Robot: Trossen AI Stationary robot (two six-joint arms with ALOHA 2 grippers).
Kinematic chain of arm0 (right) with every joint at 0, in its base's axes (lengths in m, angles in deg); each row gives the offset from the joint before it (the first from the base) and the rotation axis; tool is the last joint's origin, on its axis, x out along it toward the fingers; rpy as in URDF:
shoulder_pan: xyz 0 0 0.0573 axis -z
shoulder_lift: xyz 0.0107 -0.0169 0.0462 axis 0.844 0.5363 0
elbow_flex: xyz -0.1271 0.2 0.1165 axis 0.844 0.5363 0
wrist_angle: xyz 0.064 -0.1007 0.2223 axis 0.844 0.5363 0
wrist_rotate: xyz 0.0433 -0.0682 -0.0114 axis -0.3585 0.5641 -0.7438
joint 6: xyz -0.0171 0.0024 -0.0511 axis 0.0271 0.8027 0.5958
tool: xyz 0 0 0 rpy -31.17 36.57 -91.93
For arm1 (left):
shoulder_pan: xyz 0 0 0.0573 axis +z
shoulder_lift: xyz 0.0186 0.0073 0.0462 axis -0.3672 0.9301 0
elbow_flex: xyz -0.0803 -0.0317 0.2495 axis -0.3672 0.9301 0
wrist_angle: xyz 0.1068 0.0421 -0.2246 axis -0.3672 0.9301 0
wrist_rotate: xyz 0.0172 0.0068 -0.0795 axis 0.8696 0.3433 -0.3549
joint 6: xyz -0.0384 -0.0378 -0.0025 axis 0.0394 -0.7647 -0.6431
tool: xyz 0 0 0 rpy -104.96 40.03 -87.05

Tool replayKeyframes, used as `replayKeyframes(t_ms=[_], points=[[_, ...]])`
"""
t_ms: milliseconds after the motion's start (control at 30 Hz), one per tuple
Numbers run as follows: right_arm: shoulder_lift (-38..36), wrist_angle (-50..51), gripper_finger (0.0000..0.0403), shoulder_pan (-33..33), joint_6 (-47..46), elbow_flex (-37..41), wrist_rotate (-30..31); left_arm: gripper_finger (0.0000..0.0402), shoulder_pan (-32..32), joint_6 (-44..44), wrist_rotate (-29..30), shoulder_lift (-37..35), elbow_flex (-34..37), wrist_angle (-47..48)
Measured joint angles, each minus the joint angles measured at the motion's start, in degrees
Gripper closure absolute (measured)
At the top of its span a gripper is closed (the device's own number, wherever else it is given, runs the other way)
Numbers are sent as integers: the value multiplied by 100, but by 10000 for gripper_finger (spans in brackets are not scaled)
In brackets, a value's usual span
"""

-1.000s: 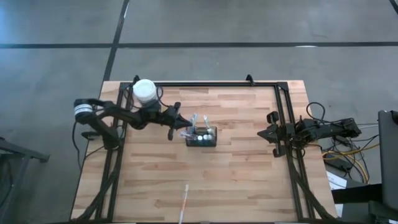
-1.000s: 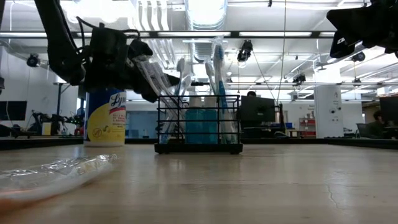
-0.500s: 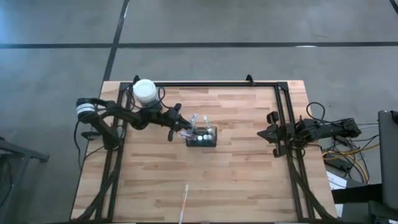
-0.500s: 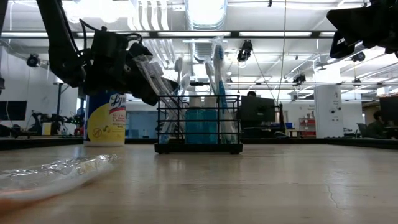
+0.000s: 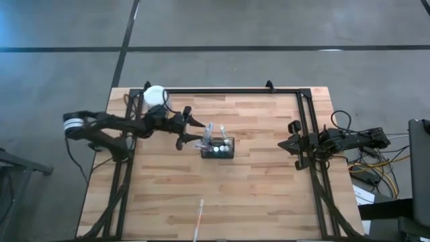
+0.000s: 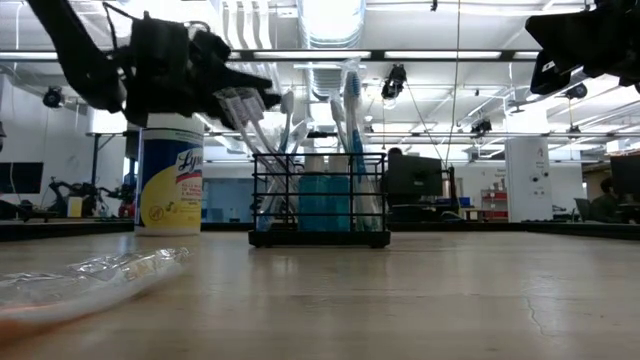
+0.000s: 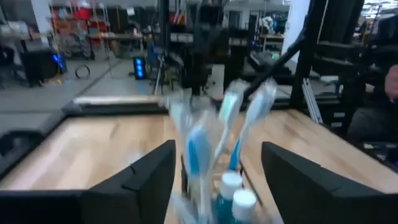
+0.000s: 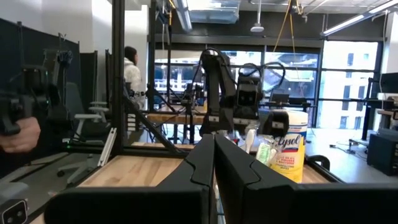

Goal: Pick & Place toothbrushing station
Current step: Put the orange toothbrush into the wire organizer

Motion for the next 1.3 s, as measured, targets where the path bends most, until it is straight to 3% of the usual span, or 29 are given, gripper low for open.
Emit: replayKeyframes(t_ms=[200,300,400,467,533,633,733,933,1100,1200,1300], points=[[2,0,394,2,22,0,2,176,-101,-127,271,-1507,-82,1138],[1,0,394,1,15,0,1,220,-359,148,570,-2427,-319,2375],[-2,-2,394,2,4,0,2,283,-929,605,1342,-3224,-782,3788],[-2,-2,394,2,10,0,2,333,-1525,907,2194,-3549,-1181,4791],[-2,-2,394,2,21,0,3,379,-2243,922,3542,-3680,-1570,5651],[-2,-2,394,2,22,0,4,391,-3311,436,5708,-3598,-2039,6735],[0,-2,394,2,24,0,8,394,-4115,-163,6501,-3431,-2321,7610],[4,-18,394,0,-56,0,10,397,-4844,-18,6238,-3426,-2006,7102],[224,-302,394,-14,-314,2,-9,399,-4419,405,5855,-3991,-1401,5963],[552,-480,394,-15,-489,-5,-8,399,-3685,418,4834,-4356,-1044,5753],[1149,-644,394,-82,-779,-243,-52,400,-2880,296,3033,-4564,-515,5062]])
